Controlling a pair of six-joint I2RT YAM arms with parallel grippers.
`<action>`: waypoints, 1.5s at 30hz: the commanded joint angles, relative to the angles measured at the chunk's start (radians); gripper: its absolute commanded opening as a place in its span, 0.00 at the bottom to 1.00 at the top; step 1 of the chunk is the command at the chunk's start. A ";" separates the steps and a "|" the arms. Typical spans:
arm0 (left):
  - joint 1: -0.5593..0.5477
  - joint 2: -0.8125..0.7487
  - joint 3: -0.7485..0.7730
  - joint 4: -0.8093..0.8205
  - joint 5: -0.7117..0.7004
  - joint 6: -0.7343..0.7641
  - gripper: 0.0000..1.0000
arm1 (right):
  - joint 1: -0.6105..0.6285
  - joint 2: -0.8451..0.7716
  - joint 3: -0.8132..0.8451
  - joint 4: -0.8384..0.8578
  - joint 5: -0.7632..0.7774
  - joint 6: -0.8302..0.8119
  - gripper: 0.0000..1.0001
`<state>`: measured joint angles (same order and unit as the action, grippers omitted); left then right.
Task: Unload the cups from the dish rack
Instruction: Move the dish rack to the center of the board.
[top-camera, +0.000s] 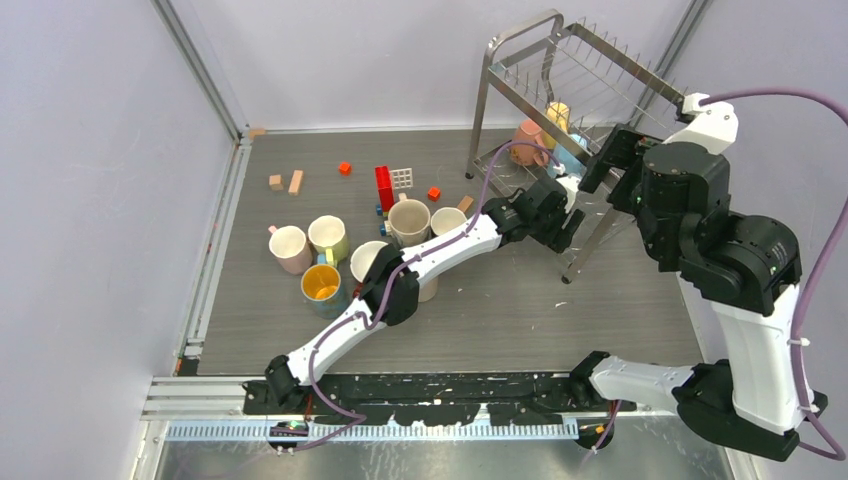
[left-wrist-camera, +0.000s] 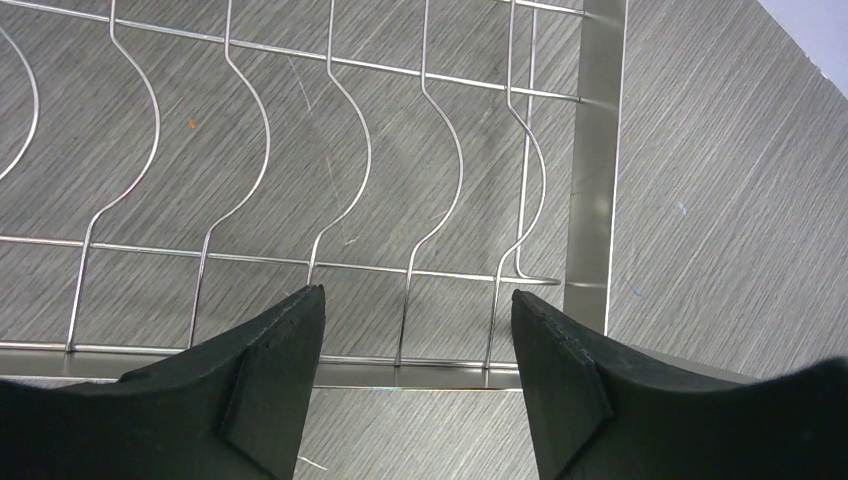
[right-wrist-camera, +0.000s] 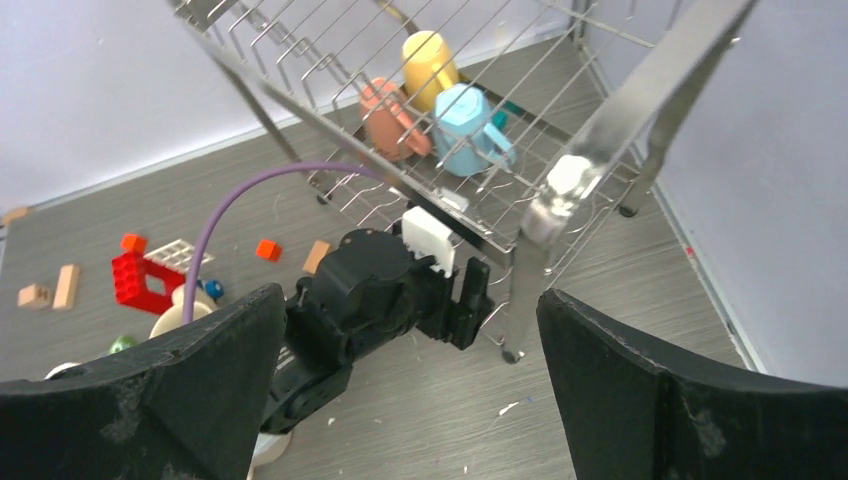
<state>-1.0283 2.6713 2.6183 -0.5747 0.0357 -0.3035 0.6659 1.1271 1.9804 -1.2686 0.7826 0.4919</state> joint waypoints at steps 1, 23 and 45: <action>-0.009 0.014 -0.057 -0.254 0.037 -0.003 0.70 | 0.002 -0.030 -0.002 0.007 0.130 0.015 1.00; 0.001 -0.011 -0.081 -0.276 0.071 0.024 0.73 | -0.625 0.126 0.085 0.078 -0.408 0.032 1.00; 0.022 -0.052 -0.147 -0.258 0.092 0.034 0.75 | -0.736 -0.109 -0.460 0.622 -0.751 0.206 1.00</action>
<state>-1.0142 2.6194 2.5332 -0.5480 0.1074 -0.2451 -0.0586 1.0615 1.5738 -0.8009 0.1234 0.6468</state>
